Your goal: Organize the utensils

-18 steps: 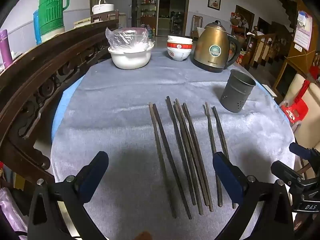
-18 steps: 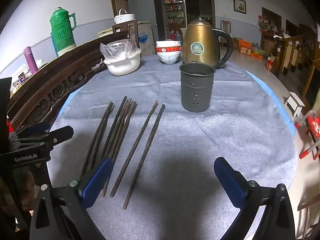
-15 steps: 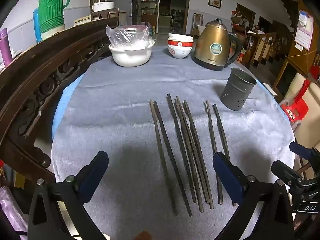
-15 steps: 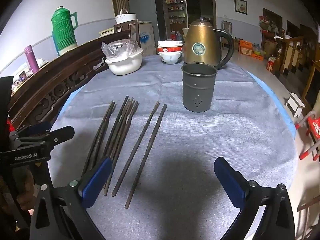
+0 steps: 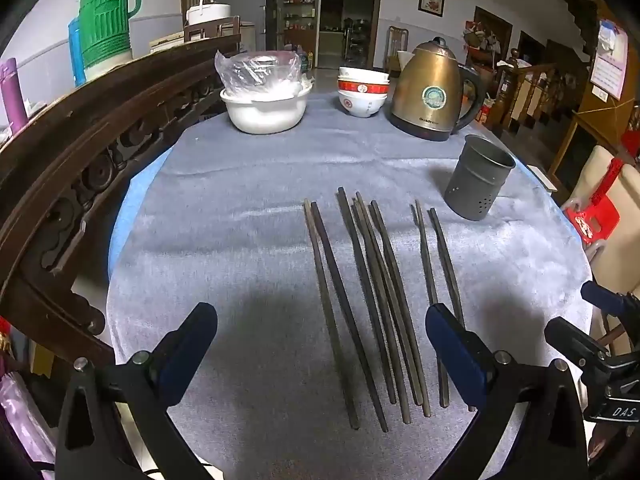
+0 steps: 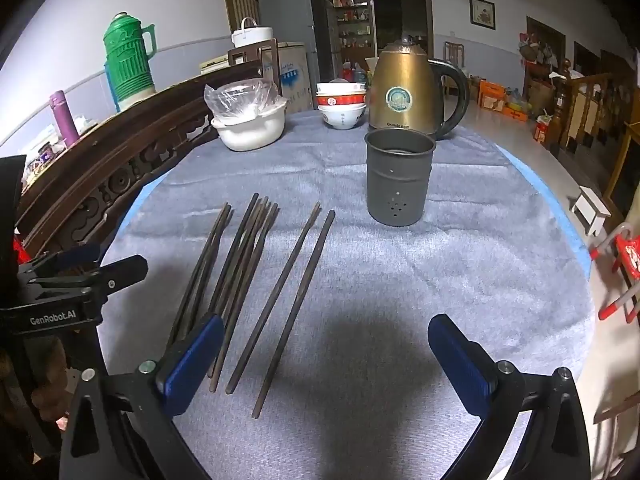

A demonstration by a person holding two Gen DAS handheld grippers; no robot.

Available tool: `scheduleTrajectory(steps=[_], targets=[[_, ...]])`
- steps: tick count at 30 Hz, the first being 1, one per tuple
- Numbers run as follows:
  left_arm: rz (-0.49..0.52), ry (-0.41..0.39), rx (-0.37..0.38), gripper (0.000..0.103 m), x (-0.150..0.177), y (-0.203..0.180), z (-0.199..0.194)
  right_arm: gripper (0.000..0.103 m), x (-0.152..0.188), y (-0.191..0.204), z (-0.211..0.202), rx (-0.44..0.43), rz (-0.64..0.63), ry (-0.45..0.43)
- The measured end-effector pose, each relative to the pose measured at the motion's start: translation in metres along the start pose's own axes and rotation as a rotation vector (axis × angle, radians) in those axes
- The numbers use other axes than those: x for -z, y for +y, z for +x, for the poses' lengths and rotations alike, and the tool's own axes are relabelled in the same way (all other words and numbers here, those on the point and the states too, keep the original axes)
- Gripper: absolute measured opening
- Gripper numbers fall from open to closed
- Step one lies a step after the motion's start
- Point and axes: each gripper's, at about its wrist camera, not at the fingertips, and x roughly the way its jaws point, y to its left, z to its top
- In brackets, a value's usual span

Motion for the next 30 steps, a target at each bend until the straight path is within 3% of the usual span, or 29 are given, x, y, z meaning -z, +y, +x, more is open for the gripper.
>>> scheduleTrajectory(steps=[30], targets=[[0.012, 0.009, 0.007, 0.103, -0.0031, 0.0004, -0.0026, 0.103, -0.0006, 0.0006, -0.0002, -0.016, 0.009, 0.006]])
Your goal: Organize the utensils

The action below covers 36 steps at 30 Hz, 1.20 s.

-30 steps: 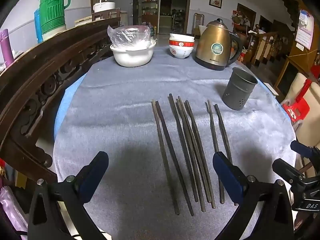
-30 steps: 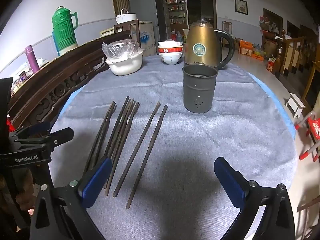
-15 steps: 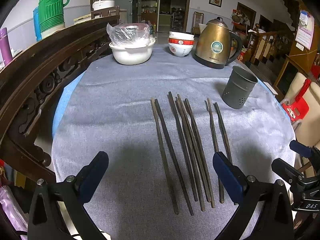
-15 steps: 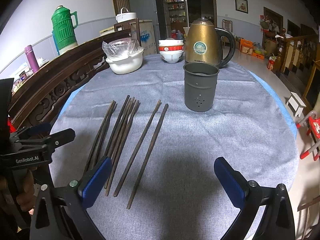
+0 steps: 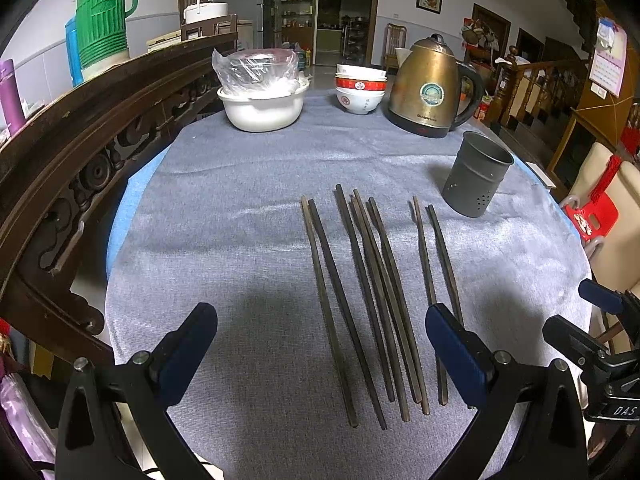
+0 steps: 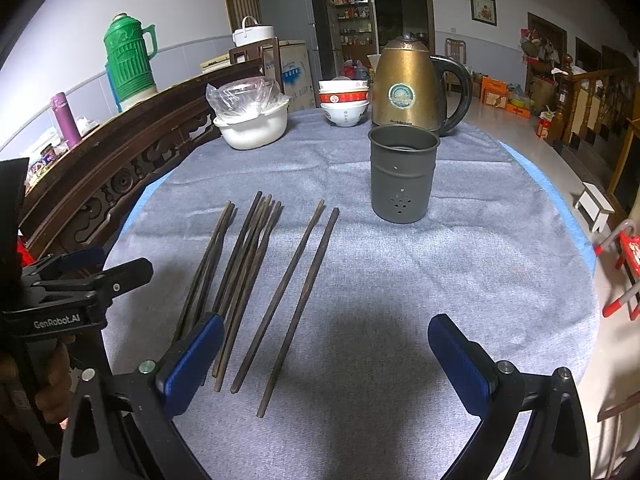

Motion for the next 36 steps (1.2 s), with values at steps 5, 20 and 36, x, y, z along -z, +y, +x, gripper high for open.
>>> scheduleTrajectory(steps=[5, 20, 36], targets=[[0.000, 0.001, 0.002, 0.103, -0.0002, -0.0002, -0.0001, 0.103, 0.0005, 0.0004, 0.0006, -0.005, 0.002, 0.003], [0.004, -0.002, 0.002, 0.103, 0.0000, -0.0011, -0.0021, 0.103, 0.0003, 0.0004, -0.0005, -0.032, 0.008, 0.003], [-0.005, -0.008, 0.014, 0.103, -0.0020, 0.0043, -0.0045, 0.103, -0.0034, -0.0014, -0.0009, -0.023, 0.019, 0.003]])
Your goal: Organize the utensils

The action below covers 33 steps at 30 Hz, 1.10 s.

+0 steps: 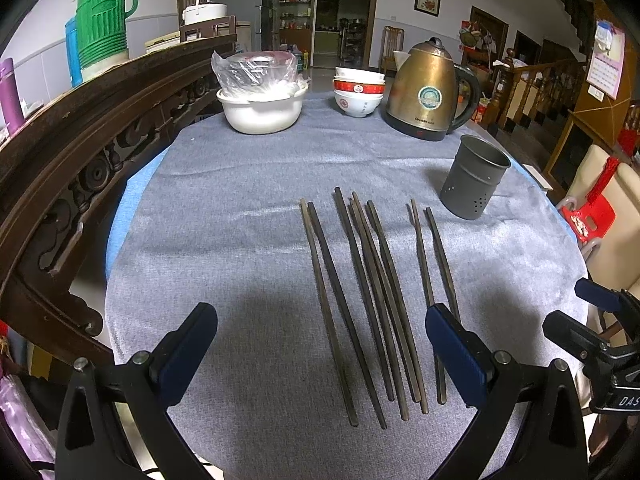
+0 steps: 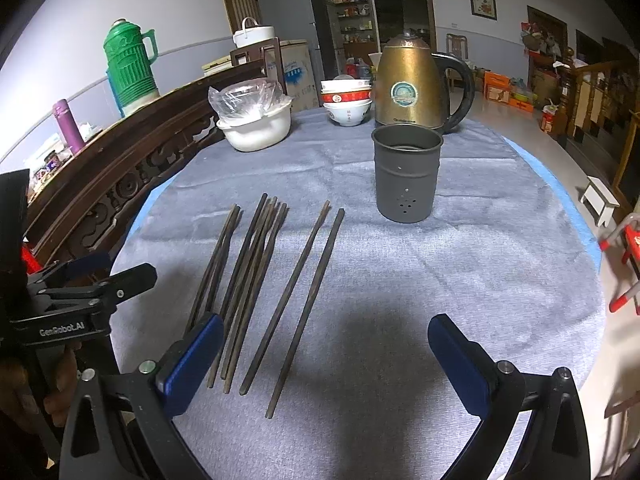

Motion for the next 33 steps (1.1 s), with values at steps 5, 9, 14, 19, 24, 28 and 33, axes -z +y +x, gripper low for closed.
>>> scheduleTrajectory(steps=[5, 9, 14, 19, 24, 28, 33], targets=[[-0.013, 0.006, -0.003, 0.103, 0.001, 0.006, 0.004, 0.103, -0.003, 0.001, -0.001, 0.015, 0.002, -0.007], [-0.023, 0.017, -0.009, 0.103, 0.002, 0.010, 0.008, 0.103, -0.005, 0.001, 0.001, 0.018, 0.004, -0.005], [-0.039, 0.023, -0.013, 0.103, 0.004, 0.016, 0.008, 0.103, -0.006, 0.002, 0.002, 0.013, 0.004, -0.001], [-0.046, 0.026, -0.013, 0.103, 0.005, 0.018, 0.009, 0.103, -0.006, 0.004, 0.000, 0.018, 0.003, -0.009], [-0.049, 0.025, -0.011, 0.103, 0.005, 0.019, 0.008, 0.099, -0.006, 0.004, -0.002, 0.019, 0.002, -0.012], [-0.051, 0.027, -0.012, 0.103, 0.005, 0.020, 0.009, 0.094, -0.008, 0.003, 0.000, 0.027, 0.011, 0.000], [-0.058, 0.029, -0.010, 0.103, 0.005, 0.023, 0.010, 0.091, -0.011, 0.003, 0.001, 0.023, 0.014, 0.002]])
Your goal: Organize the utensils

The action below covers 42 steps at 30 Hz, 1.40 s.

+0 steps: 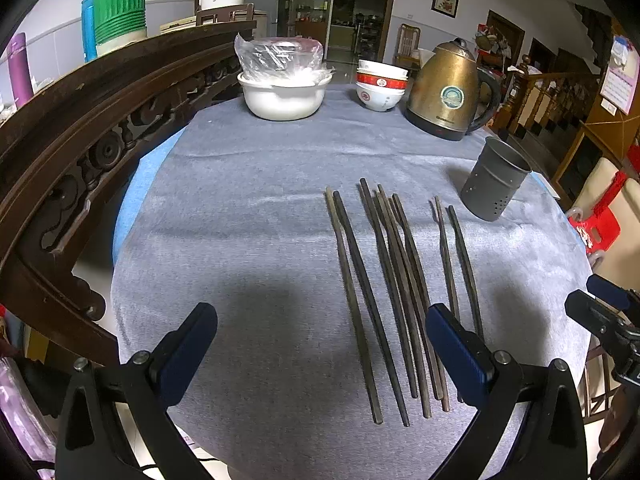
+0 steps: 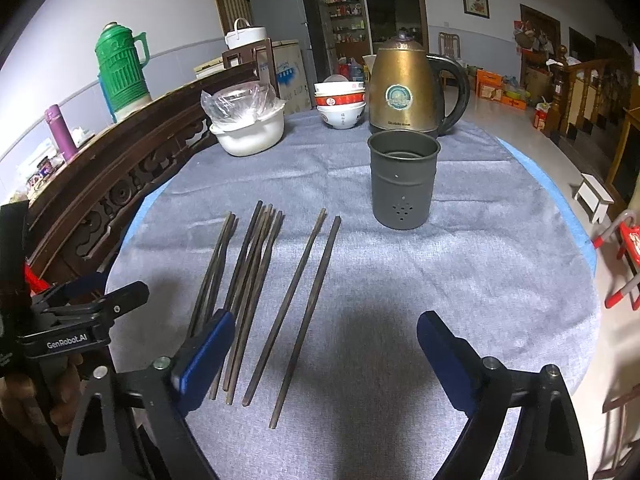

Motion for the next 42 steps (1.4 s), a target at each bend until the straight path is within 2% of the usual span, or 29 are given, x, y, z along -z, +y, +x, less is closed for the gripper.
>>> scheduleTrajectory(steps=[2, 5, 8, 11, 12, 13, 19, 24, 27, 29, 32, 35, 39, 42], targets=[[-0.007, 0.003, 0.000, 0.103, 0.000, 0.003, 0.001, 0.086, -0.003, 0.000, 0.004, -0.005, 0.004, 0.015], [-0.027, 0.015, 0.000, 0.103, -0.001, 0.010, 0.006, 0.072, -0.010, -0.003, 0.019, -0.025, 0.027, 0.066], [-0.055, 0.043, -0.002, 0.103, -0.001, 0.019, 0.014, 0.067, -0.019, -0.010, 0.044, -0.064, 0.081, 0.143], [-0.077, 0.065, -0.002, 0.103, 0.000, 0.027, 0.020, 0.051, -0.032, -0.015, 0.077, -0.070, 0.117, 0.225], [-0.085, 0.073, -0.003, 0.103, 0.000, 0.030, 0.022, 0.040, -0.036, -0.017, 0.090, -0.076, 0.139, 0.262], [-0.092, 0.080, -0.003, 0.103, 0.001, 0.032, 0.024, 0.036, -0.039, -0.019, 0.099, -0.081, 0.155, 0.291], [-0.108, 0.135, -0.003, 0.103, -0.006, 0.041, 0.038, 0.034, -0.054, -0.012, 0.141, -0.079, 0.144, 0.387], [-0.137, 0.215, 0.019, 0.102, -0.021, 0.039, 0.060, 0.013, -0.052, -0.013, 0.169, -0.061, 0.147, 0.457], [-0.142, 0.249, 0.011, 0.100, -0.035, 0.034, 0.073, 0.010, -0.052, -0.014, 0.170, -0.066, 0.126, 0.454], [-0.148, 0.279, 0.006, 0.089, -0.042, 0.031, 0.083, 0.011, -0.051, -0.018, 0.171, -0.075, 0.117, 0.453], [-0.167, 0.355, 0.030, 0.080, -0.051, 0.025, 0.104, 0.011, -0.050, -0.023, 0.172, -0.100, 0.116, 0.449], [-0.173, 0.404, 0.038, 0.079, -0.057, 0.017, 0.117, 0.011, -0.049, -0.028, 0.170, -0.119, 0.109, 0.445], [-0.141, 0.427, 0.017, 0.079, -0.064, 0.005, 0.123, 0.011, -0.048, -0.035, 0.169, -0.153, 0.112, 0.439], [-0.132, 0.481, -0.016, 0.060, -0.062, 0.001, 0.133, 0.011, -0.048, -0.037, 0.167, -0.171, 0.108, 0.437]])
